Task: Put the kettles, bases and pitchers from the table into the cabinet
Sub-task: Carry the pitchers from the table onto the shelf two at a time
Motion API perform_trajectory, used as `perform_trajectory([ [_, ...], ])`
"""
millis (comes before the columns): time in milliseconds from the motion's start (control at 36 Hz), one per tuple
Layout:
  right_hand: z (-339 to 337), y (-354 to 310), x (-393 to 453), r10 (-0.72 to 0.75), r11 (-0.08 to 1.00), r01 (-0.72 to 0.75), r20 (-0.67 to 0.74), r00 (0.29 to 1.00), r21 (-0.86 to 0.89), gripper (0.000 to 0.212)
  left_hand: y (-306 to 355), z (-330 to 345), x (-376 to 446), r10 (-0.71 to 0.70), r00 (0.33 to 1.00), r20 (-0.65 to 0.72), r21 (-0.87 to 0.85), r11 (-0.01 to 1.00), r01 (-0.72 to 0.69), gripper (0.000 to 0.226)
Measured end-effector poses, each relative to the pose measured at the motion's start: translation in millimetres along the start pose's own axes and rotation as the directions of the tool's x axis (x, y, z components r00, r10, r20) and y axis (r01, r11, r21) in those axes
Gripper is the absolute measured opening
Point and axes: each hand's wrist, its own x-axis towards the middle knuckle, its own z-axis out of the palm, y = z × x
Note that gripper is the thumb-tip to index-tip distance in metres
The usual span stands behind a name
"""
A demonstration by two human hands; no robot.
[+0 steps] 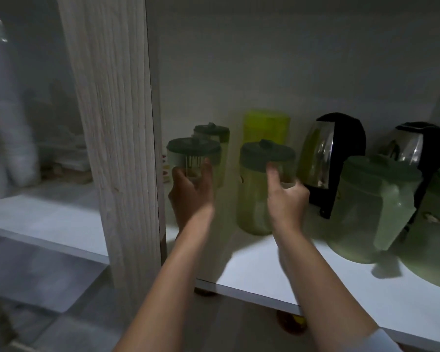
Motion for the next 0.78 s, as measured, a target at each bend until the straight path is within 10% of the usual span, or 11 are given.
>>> perform_trajectory([
  [500, -15.6, -5.0, -33.1, 0.053, 0.997, -0.055, -0.026, 0.998, -0.061, 0.052, 5.8, -25.3, -36.1, 0.024, 0.991, 0.128, 0.024, 0.999, -0.027, 0.075],
  [611, -26.4, -8.6, -48.8, 0.046, 0.997, -0.051, -0.077, 0.996, -0.06, 0.042, 14.6, -37.9, -56.8, -0.026, 0.962, 0.273, 0.05, 0.999, 0.013, 0.021],
  [778, -56.9, -19.0, -82.6, 0.041, 0.99, -0.063, -0.168, 0.985, -0.124, 0.039, 4.4, -38.3, -77.4, 0.06, 0.952, 0.299, 0.039, 0.996, -0.075, 0.052],
])
